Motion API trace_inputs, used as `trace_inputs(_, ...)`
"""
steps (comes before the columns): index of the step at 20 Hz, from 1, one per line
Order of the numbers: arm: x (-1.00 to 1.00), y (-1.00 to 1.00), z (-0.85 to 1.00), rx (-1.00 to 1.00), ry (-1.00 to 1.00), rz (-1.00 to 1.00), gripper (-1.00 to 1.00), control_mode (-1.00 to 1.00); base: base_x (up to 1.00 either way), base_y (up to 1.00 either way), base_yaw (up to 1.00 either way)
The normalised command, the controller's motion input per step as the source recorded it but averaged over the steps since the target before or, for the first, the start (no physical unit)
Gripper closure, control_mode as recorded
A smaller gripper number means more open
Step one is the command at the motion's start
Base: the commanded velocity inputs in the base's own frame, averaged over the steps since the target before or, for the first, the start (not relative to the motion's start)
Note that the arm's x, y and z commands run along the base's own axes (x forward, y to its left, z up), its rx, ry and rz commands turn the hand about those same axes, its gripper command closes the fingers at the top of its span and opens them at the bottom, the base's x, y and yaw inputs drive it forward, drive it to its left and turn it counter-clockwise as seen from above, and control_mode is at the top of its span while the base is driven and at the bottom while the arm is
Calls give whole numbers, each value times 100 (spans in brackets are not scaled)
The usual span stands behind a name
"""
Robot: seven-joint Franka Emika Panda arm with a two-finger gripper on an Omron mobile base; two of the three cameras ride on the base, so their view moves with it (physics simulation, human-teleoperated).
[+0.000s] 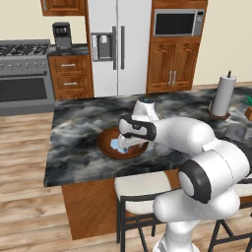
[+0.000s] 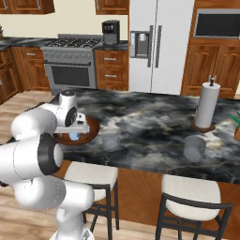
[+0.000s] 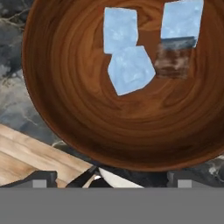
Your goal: There are four ice cubes in the ice bowl. Place two ice cubes in each glass of water.
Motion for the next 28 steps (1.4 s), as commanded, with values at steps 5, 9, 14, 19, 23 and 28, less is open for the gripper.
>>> trace_inputs(5,2,4,-19,0,0,0,-100,-100,0,0,0)
trace_inputs(9,5,0,-6,0,0,0,-100,-100,0,0,0)
trace_inputs(14,26,0,-7,0,0,0,-100,-100,0,0,0)
trace_inputs(19,29,1,-9,0,0,0,-100,-100,0,0,0)
trace_inputs(23,23,9,-17,0,3,0,-100,-100,0,0,0)
trace_inputs(28,18,9,-20,0,5,0,-100,-100,0,0,0)
